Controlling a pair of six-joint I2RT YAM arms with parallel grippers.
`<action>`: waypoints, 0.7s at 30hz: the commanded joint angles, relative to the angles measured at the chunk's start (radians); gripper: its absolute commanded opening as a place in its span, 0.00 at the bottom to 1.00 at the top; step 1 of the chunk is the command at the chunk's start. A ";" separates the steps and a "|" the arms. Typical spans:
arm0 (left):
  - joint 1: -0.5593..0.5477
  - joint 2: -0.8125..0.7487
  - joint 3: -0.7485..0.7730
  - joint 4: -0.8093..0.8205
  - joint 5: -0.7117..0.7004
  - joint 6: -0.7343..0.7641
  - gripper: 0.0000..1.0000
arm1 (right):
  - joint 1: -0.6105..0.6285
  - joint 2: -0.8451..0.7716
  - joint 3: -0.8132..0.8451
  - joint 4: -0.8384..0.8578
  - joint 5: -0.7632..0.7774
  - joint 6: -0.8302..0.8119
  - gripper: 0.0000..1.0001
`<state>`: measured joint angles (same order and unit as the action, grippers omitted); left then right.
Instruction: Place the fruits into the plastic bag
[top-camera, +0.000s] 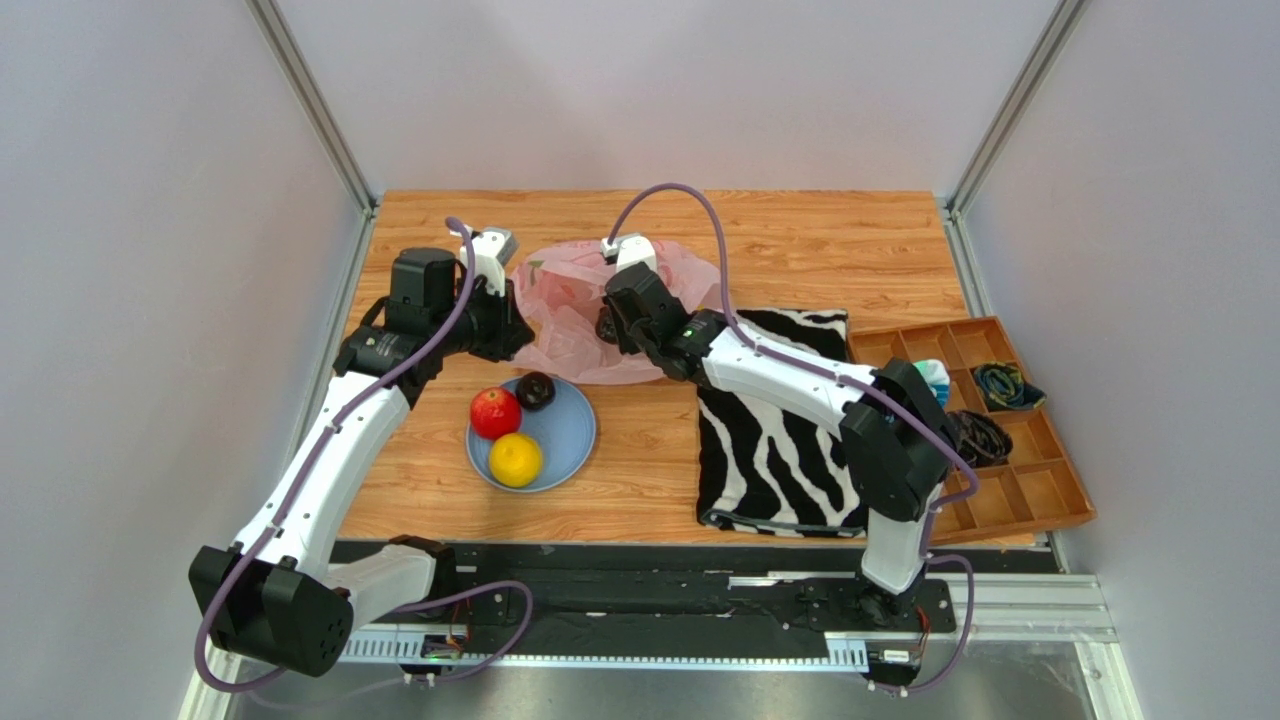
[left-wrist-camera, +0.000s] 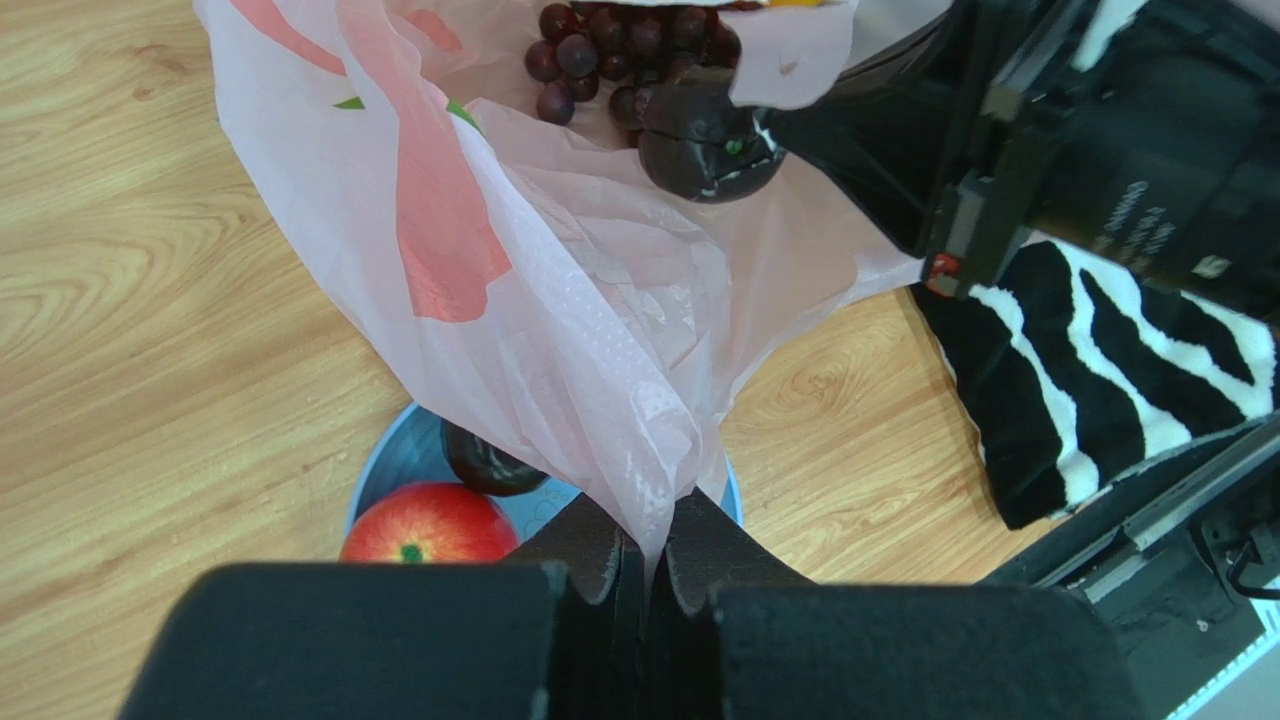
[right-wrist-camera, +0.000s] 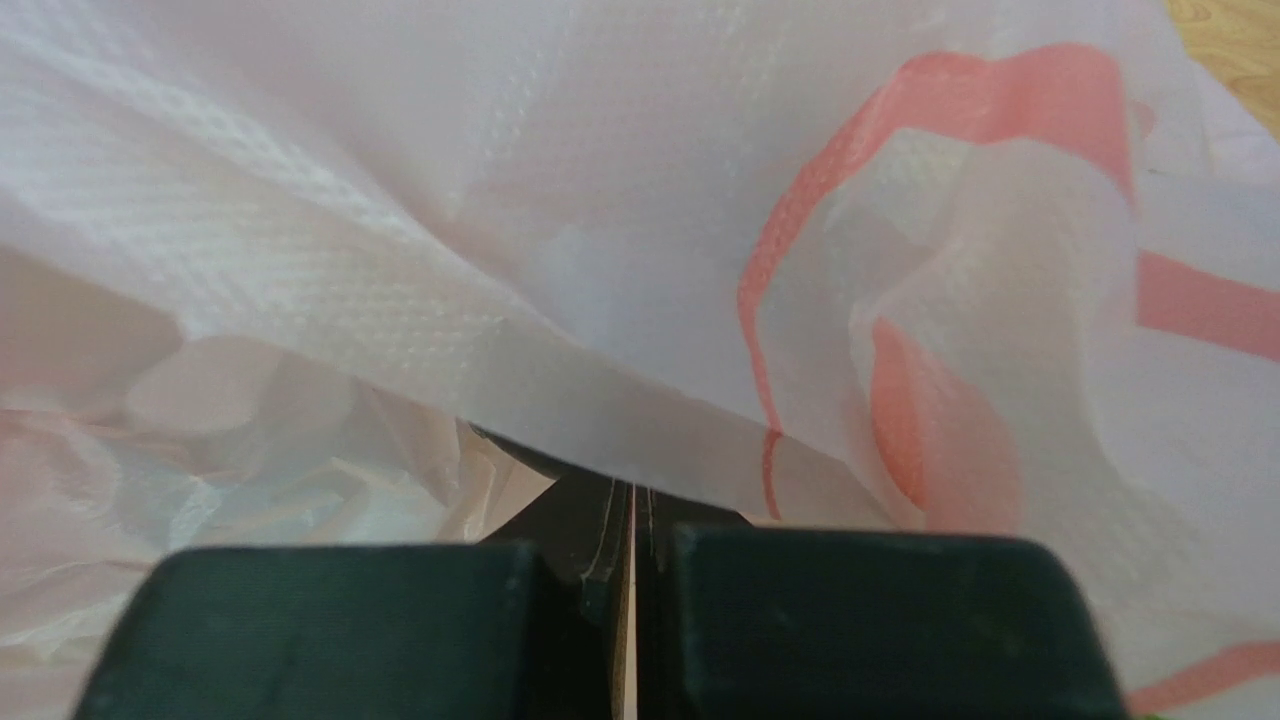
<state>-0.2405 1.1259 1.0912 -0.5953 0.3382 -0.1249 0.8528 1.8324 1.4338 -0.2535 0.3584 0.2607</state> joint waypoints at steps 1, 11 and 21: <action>0.004 -0.002 0.021 0.012 0.010 -0.005 0.00 | 0.028 0.040 0.051 -0.023 0.068 -0.018 0.00; 0.004 0.000 0.021 0.011 0.012 -0.005 0.00 | 0.029 0.136 0.128 -0.059 0.019 0.015 0.00; 0.004 -0.003 0.022 0.011 0.016 -0.005 0.00 | 0.025 0.151 0.149 -0.109 0.016 0.023 0.09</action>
<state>-0.2405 1.1263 1.0912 -0.5953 0.3389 -0.1253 0.8803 1.9812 1.5349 -0.3573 0.3759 0.2665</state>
